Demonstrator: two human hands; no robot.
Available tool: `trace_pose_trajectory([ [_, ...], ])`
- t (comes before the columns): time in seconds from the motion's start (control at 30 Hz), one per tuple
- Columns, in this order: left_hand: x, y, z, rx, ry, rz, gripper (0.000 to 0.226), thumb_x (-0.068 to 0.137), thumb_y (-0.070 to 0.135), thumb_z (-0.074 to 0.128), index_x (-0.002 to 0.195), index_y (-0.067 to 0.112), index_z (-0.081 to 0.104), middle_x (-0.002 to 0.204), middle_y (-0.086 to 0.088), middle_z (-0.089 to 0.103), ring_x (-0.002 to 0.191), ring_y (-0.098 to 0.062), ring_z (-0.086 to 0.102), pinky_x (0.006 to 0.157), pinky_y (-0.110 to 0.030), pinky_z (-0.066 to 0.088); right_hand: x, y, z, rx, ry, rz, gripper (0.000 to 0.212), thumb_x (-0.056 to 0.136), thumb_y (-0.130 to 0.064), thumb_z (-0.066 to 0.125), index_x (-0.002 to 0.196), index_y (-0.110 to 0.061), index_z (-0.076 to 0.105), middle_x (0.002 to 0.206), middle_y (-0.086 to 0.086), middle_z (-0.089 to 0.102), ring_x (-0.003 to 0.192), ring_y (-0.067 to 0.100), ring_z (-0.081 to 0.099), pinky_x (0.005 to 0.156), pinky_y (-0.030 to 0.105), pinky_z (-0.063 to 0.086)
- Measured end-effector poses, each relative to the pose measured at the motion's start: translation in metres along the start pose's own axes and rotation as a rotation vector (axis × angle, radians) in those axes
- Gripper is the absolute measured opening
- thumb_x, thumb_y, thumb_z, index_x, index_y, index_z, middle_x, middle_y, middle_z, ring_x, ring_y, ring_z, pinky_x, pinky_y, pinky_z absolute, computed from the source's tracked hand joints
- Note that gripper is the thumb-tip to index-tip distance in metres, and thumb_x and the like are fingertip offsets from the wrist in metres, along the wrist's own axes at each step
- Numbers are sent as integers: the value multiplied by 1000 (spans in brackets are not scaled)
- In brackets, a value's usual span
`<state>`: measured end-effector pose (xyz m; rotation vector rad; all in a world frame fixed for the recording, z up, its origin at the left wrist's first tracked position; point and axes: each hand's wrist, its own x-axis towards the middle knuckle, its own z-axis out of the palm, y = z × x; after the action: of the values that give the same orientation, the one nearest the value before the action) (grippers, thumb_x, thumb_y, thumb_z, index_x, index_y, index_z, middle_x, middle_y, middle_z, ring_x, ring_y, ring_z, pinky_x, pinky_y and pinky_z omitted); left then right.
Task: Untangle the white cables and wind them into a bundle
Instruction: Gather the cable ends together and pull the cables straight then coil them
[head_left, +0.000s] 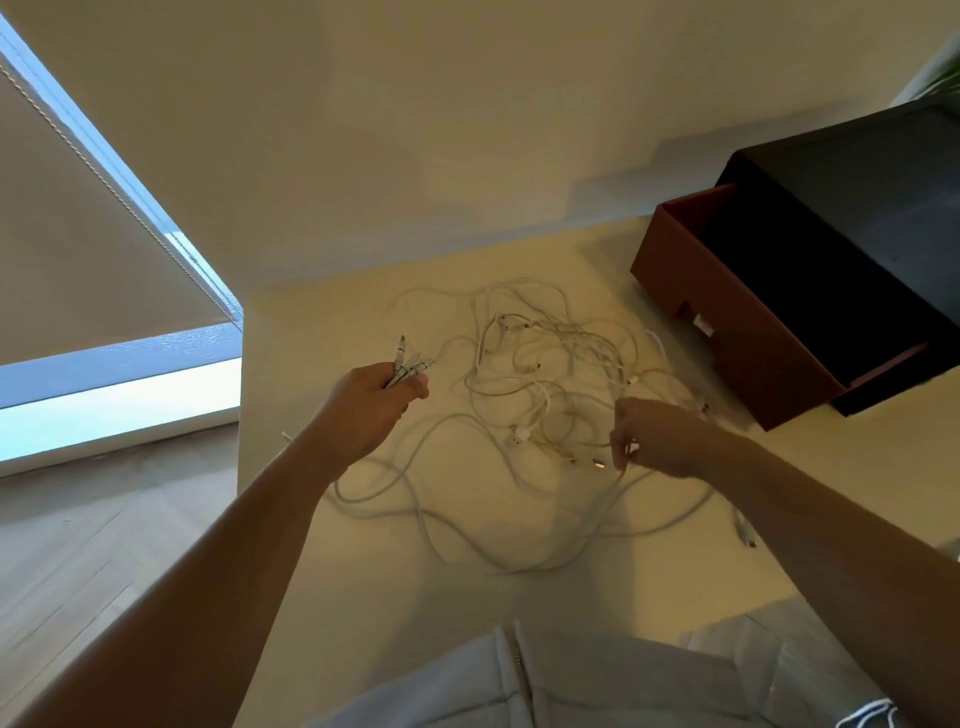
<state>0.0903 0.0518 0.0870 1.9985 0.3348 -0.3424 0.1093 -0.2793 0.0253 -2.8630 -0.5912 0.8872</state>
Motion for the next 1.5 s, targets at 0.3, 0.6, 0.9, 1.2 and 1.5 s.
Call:
trace_pose_trajectory([
  [0.3, -4, -3, 4, 12, -24, -26, 22, 91, 32, 61, 76, 17, 69, 61, 2, 43, 52, -12, 35, 50, -25, 28, -5, -8, 24, 92, 7, 78, 11, 90, -19, 54, 81, -23, 58, 93, -5, 45, 85, 22, 53, 75, 33, 43],
  [0.6, -7, -2, 6, 7, -34, -34, 22, 92, 31, 60, 77, 18, 68, 59, 4, 41, 49, -10, 33, 45, -20, 27, -5, -27, 11, 299, 172, -29, 9, 92, -15, 60, 98, -19, 65, 93, -4, 60, 88, 17, 55, 77, 29, 42],
  [0.9, -15, 3, 11, 12, -64, -41, 22, 93, 33, 59, 84, 15, 69, 62, 5, 50, 45, -5, 36, 43, -17, 26, -13, -72, -23, 799, 391, -157, 36, 90, -5, 61, 84, -40, 62, 100, 4, 66, 85, 19, 54, 73, 14, 41],
  [1.2, -34, 28, 28, 24, -177, -33, 26, 92, 37, 60, 89, 14, 71, 68, -4, 71, 47, -1, 58, 60, -40, 47, -20, -106, -30, 864, 323, -324, 20, 85, -2, 68, 98, -16, 75, 92, 8, 67, 70, 3, 50, 66, 11, 37],
  [1.5, -6, 15, 11, -179, 87, -45, 8, 81, 16, 74, 79, 22, 68, 39, 11, 45, 34, -5, 28, 34, -15, 21, -8, -77, -14, 458, 280, -167, 10, 91, -21, 63, 94, -15, 70, 86, -2, 68, 75, 4, 59, 67, 14, 42],
])
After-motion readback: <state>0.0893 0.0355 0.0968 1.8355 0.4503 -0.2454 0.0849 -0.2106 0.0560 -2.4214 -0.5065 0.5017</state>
